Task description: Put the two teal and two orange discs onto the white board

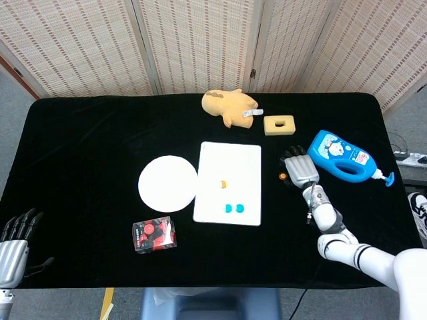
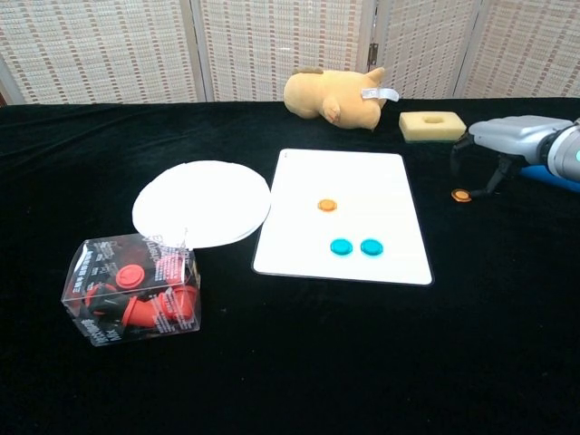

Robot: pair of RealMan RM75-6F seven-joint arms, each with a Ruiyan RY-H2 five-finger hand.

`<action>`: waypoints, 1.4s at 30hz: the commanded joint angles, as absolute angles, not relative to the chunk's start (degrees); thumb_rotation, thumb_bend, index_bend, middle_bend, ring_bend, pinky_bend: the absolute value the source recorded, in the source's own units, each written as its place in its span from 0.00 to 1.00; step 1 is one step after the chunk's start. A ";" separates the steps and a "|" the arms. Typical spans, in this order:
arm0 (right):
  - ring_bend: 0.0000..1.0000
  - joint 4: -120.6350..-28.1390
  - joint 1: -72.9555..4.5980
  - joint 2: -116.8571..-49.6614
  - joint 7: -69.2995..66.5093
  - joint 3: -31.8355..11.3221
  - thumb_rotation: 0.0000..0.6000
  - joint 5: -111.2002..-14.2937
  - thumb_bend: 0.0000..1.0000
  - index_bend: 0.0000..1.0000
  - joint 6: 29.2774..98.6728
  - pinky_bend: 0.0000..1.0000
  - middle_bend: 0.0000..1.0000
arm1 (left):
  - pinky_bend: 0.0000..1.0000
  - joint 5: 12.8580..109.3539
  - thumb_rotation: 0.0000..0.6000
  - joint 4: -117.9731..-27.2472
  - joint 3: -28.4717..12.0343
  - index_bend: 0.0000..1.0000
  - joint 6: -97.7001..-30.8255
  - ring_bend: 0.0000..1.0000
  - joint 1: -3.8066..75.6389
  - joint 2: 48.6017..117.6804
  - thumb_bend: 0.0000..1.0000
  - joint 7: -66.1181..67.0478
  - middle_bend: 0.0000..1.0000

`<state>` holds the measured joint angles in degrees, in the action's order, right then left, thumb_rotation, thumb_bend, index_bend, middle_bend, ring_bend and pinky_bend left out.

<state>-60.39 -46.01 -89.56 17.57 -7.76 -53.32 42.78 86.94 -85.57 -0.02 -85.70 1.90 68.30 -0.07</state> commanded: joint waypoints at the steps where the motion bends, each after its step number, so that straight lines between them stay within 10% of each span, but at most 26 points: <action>1: 0.05 -59.19 -45.75 -90.38 17.17 -7.66 1.00 -53.66 0.24 0.38 42.27 0.00 0.16 | 0.00 86.99 1.00 -85.54 -0.01 0.00 -85.62 0.00 1.98 68.35 0.13 -0.03 0.00; 42: 0.06 -51.45 -46.76 -95.52 19.15 -9.97 1.00 -54.55 0.26 0.49 39.01 0.00 0.21 | 0.00 86.32 1.00 -85.01 -0.05 0.00 -85.24 0.00 1.99 68.57 0.13 -0.33 0.00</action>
<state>-51.39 -46.80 -95.57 19.20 -9.94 -54.49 38.95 86.32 -85.00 -0.05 -85.24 1.99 68.57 -0.34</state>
